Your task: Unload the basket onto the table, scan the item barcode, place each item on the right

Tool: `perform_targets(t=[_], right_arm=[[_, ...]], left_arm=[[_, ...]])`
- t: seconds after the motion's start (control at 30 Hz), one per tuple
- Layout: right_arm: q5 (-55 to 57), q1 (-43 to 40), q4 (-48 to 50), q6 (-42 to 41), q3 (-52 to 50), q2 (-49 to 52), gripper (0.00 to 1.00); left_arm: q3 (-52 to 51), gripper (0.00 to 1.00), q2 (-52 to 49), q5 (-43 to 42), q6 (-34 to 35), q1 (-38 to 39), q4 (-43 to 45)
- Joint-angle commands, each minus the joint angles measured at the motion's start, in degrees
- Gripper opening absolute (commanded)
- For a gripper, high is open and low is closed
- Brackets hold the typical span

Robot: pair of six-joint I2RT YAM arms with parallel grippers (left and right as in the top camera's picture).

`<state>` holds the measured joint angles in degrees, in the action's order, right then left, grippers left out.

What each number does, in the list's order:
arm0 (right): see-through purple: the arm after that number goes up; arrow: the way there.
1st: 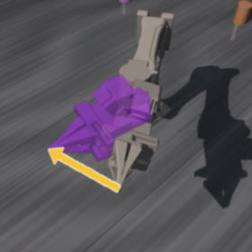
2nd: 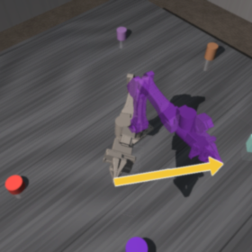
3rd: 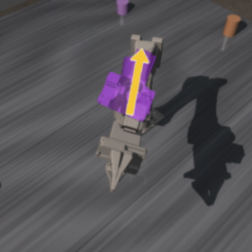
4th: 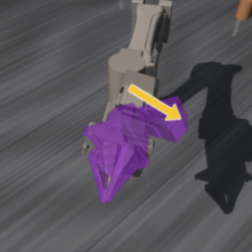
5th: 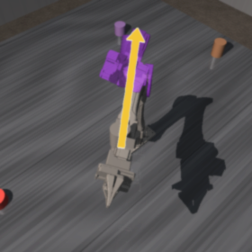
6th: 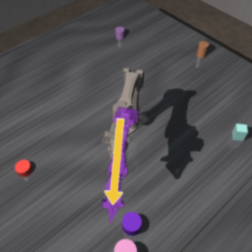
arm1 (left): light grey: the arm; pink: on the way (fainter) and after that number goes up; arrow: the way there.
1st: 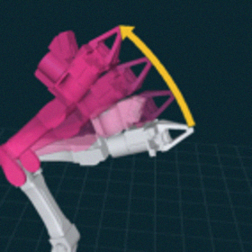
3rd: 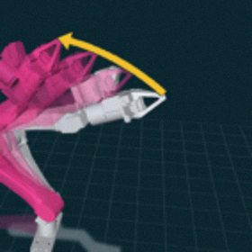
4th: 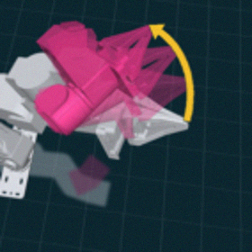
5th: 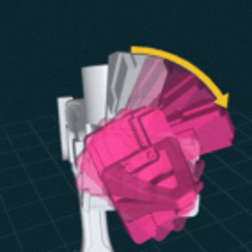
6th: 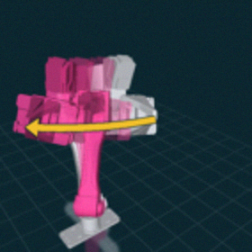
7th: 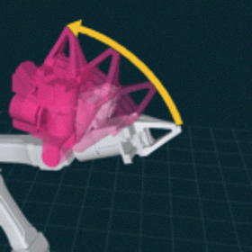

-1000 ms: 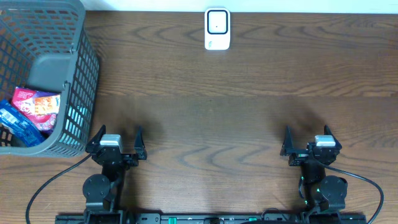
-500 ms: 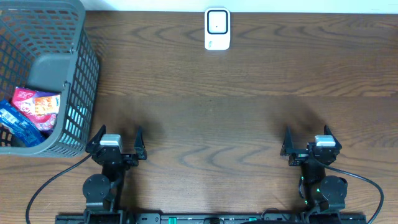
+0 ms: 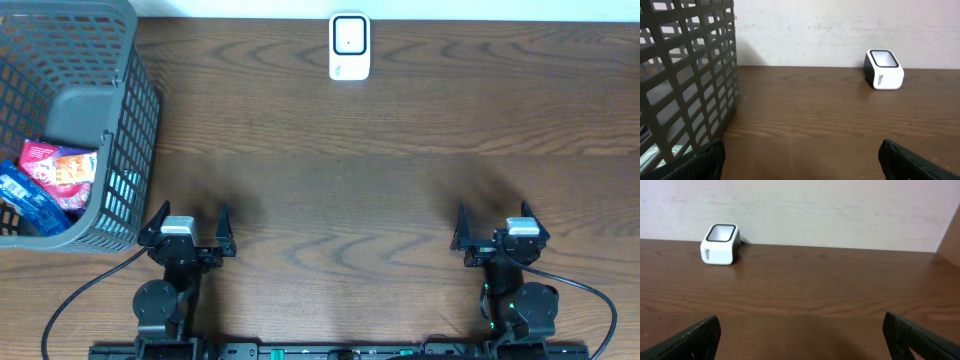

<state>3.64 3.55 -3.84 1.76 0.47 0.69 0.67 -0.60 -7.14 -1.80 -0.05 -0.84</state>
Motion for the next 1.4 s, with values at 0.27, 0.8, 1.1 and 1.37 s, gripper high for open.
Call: perform_targets(t=[0.27, 0.8, 1.1, 1.37], right_arm=[[-0.11, -0.24, -0.20, 0.48, -0.17, -0.37, 0.99], [-0.09, -0.24, -0.20, 0.48, -0.17, -0.37, 0.99], [-0.11, -0.24, -0.20, 0.48, -0.17, -0.37, 0.99], [-0.11, -0.24, -0.20, 0.48, -0.17, -0.37, 0.99]], left_arm=[[-0.44, 0.98, 0.37, -1.01, -0.98, -0.31, -2.60], [-0.44, 0.98, 0.37, -29.55, 17.33, -0.13, 24.59], [8.61, 0.98, -0.66, -17.03, 15.28, -0.15, 40.85], [46.95, 0.98, -26.05, -12.79, -1.25, -0.15, -9.97]])
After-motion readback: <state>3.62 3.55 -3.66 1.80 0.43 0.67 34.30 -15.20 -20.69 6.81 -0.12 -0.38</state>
